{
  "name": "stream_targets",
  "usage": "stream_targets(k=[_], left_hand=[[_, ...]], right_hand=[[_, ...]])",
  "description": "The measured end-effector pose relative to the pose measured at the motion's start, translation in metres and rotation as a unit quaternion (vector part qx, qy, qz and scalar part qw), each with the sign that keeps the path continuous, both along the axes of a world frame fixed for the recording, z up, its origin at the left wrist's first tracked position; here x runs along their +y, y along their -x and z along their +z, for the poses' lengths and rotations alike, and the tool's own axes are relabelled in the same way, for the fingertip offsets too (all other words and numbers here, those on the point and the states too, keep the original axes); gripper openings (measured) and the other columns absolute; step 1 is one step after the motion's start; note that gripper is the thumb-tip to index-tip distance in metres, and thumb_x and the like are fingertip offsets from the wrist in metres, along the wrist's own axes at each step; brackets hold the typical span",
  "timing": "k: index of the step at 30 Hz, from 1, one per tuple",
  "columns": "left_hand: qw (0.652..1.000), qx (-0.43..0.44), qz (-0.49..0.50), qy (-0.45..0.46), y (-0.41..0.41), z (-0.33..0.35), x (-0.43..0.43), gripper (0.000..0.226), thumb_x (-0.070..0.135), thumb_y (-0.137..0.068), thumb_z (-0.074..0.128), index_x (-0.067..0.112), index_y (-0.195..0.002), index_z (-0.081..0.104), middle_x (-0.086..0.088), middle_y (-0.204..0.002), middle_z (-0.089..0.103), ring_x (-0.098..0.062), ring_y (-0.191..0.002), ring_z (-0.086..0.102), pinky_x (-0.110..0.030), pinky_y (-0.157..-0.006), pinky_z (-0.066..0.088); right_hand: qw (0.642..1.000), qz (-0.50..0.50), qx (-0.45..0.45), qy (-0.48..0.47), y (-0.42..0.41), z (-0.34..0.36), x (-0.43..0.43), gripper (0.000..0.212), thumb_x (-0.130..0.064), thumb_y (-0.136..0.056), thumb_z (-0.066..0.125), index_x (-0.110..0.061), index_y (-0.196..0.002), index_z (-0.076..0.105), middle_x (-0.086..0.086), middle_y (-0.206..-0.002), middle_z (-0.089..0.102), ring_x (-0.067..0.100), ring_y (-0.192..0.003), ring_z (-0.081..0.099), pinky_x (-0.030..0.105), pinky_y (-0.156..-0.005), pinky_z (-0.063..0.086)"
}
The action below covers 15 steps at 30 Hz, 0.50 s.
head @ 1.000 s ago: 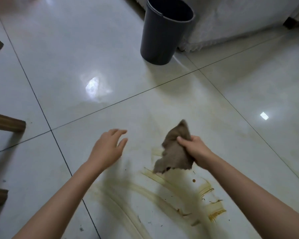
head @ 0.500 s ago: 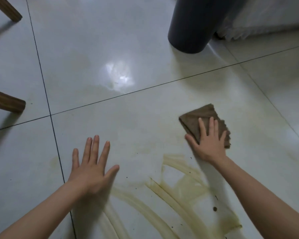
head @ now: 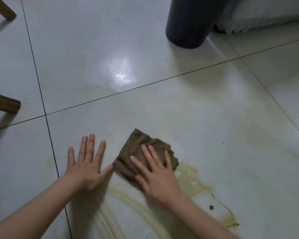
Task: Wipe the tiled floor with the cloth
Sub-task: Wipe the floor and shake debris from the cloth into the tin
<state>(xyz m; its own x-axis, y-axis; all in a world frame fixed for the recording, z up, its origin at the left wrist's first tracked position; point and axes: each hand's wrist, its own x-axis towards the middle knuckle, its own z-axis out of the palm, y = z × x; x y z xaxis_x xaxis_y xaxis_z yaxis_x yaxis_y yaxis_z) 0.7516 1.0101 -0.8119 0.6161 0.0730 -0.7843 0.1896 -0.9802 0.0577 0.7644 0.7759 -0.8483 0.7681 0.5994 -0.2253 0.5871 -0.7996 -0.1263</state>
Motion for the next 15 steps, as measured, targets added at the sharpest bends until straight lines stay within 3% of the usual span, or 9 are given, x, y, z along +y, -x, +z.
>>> stream_targets(k=[2,4,7,9,10,13,15], left_hand=[[1.0,0.008,0.0,0.006,-0.001,0.001,-0.001,0.087,0.081,-0.061,-0.016,0.027,-0.118,-0.055,0.0,-0.116,-0.07,-0.019,-0.112,-0.062,-0.055,-0.105,-0.028],[1.0,0.009,0.0,0.012,-0.001,0.0,-0.001,0.088,0.083,-0.059,-0.017,0.029,-0.118,-0.054,0.001,-0.117,-0.07,-0.018,-0.111,-0.063,-0.054,-0.103,-0.03],[1.0,0.008,0.001,0.019,-0.002,0.002,-0.002,0.088,0.083,-0.058,-0.017,0.03,-0.118,-0.054,0.0,-0.118,-0.069,-0.019,-0.112,-0.062,-0.054,-0.103,-0.031],[1.0,0.006,0.001,0.022,-0.002,0.001,-0.001,0.088,0.084,-0.056,-0.018,0.031,-0.117,-0.054,0.0,-0.118,-0.069,-0.019,-0.112,-0.062,-0.055,-0.103,-0.031],[1.0,0.006,0.003,0.022,-0.002,0.001,0.0,0.088,0.084,-0.056,-0.018,0.031,-0.117,-0.054,0.0,-0.118,-0.069,-0.019,-0.112,-0.063,-0.055,-0.103,-0.031],[1.0,0.01,0.003,0.02,-0.003,0.003,-0.001,0.087,0.083,-0.058,-0.018,0.03,-0.117,-0.054,-0.001,-0.117,-0.07,-0.02,-0.112,-0.062,-0.056,-0.104,-0.03],[1.0,0.002,0.001,0.02,-0.002,0.003,-0.001,0.086,0.082,-0.058,-0.018,0.031,-0.116,-0.055,-0.001,-0.117,-0.069,-0.021,-0.113,-0.062,-0.056,-0.105,-0.029]], right_hand=[[0.998,-0.049,0.015,0.031,-0.055,0.008,-0.029,0.051,-0.05,-0.102,0.02,-0.045,-0.151,0.004,-0.006,-0.158,-0.018,0.015,-0.147,-0.016,0.05,-0.117,-0.005],[0.987,-0.146,0.015,0.063,-0.095,0.014,-0.057,0.052,-0.048,-0.102,0.02,-0.042,-0.152,0.005,-0.005,-0.16,-0.018,0.013,-0.148,-0.016,0.046,-0.119,-0.004],[0.987,-0.137,0.026,0.078,-0.108,0.023,-0.076,0.06,-0.056,-0.097,0.021,-0.034,-0.153,0.017,0.004,-0.163,0.0,0.02,-0.15,-0.002,0.048,-0.118,0.01],[0.991,-0.108,-0.008,0.083,-0.111,0.029,-0.078,0.072,-0.069,-0.089,0.019,-0.029,-0.146,0.033,0.013,-0.157,0.022,0.029,-0.146,0.02,0.051,-0.114,0.021],[0.989,-0.109,-0.03,0.094,-0.117,0.03,-0.074,0.078,-0.075,-0.085,0.017,-0.028,-0.146,0.033,0.015,-0.155,0.024,0.031,-0.144,0.024,0.053,-0.113,0.021],[0.987,-0.131,-0.005,0.096,-0.13,0.014,-0.056,0.084,-0.078,-0.085,0.011,-0.032,-0.154,-0.004,0.003,-0.162,-0.014,0.026,-0.149,-0.009,0.055,-0.116,-0.001],[0.989,-0.137,-0.001,0.047,-0.142,0.004,-0.06,0.069,-0.063,-0.096,0.018,-0.031,-0.155,0.0,-0.001,-0.162,-0.013,0.022,-0.149,-0.01,0.052,-0.117,-0.003]])
